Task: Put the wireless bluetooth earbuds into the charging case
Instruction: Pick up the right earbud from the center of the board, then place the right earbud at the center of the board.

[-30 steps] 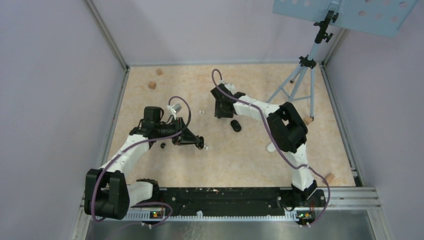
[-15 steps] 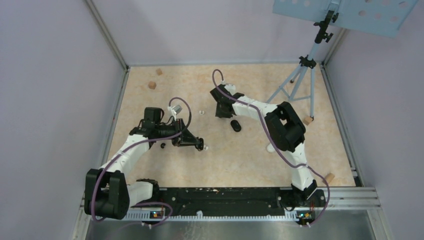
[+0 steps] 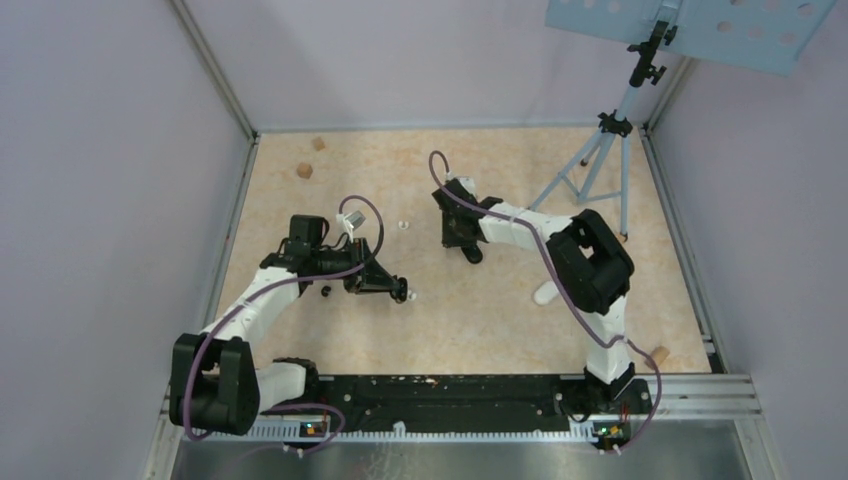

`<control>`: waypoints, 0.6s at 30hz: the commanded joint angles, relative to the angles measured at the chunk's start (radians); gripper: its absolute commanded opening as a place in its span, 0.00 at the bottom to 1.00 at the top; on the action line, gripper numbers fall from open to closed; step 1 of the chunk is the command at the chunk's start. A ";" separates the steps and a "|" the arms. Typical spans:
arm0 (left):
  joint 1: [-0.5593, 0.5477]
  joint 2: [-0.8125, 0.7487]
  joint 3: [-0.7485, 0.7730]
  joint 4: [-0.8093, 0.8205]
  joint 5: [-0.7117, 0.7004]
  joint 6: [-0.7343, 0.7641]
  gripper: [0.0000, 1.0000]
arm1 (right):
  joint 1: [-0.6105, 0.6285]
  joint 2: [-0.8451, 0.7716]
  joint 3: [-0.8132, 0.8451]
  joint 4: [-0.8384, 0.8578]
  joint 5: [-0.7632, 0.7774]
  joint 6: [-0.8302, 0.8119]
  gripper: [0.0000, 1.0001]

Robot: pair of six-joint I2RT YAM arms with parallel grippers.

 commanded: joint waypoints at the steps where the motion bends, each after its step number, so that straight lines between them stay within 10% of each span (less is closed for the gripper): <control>1: -0.002 0.001 0.033 0.030 0.019 0.008 0.00 | 0.008 -0.178 -0.109 0.024 -0.089 -0.130 0.03; 18: -0.002 0.003 0.014 0.076 0.005 -0.036 0.00 | 0.054 -0.526 -0.556 -0.008 -0.074 -0.322 0.07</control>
